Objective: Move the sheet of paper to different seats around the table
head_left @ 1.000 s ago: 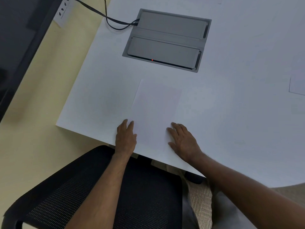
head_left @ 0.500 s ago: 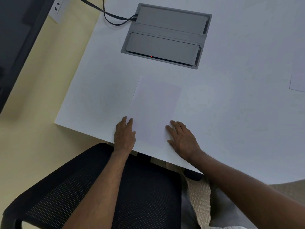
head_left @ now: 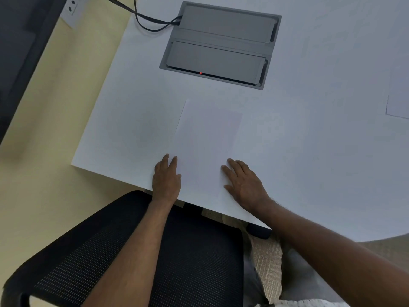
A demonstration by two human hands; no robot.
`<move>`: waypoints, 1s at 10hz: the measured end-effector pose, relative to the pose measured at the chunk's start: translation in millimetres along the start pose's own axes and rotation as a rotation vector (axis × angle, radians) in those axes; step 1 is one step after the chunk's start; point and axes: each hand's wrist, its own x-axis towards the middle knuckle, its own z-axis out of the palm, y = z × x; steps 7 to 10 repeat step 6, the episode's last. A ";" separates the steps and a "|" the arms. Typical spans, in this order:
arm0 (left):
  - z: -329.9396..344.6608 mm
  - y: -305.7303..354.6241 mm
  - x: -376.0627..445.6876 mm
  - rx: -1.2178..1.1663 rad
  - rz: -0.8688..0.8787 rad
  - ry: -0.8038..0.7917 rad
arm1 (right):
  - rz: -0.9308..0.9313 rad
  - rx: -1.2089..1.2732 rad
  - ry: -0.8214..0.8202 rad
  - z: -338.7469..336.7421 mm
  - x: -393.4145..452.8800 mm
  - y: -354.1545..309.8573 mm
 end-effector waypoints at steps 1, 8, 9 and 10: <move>-0.2 0.6 -2.5 -0.019 0.000 0.008 | -0.008 0.030 0.030 -0.5 -2.3 -0.8; 11.6 55.6 -52.7 0.088 0.196 -0.016 | 0.142 0.136 0.135 -3.3 -75.3 52.7; 11.6 55.6 -52.7 0.088 0.196 -0.016 | 0.142 0.136 0.135 -3.3 -75.3 52.7; 11.6 55.6 -52.7 0.088 0.196 -0.016 | 0.142 0.136 0.135 -3.3 -75.3 52.7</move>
